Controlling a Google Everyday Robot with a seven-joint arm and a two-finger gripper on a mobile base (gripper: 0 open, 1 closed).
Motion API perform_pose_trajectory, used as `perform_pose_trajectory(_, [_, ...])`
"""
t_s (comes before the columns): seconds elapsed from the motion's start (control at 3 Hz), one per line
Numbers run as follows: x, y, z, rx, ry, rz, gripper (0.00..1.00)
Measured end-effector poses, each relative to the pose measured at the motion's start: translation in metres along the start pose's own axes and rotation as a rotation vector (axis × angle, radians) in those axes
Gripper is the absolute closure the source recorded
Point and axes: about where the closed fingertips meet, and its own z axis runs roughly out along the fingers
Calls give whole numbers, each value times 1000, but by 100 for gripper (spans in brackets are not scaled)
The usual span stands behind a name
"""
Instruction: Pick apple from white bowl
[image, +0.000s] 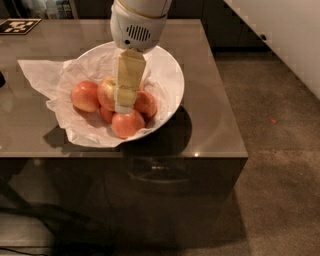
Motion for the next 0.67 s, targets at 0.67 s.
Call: perform_pose_trajectory(0.67, [-6, -12, 43, -56, 3, 5, 0])
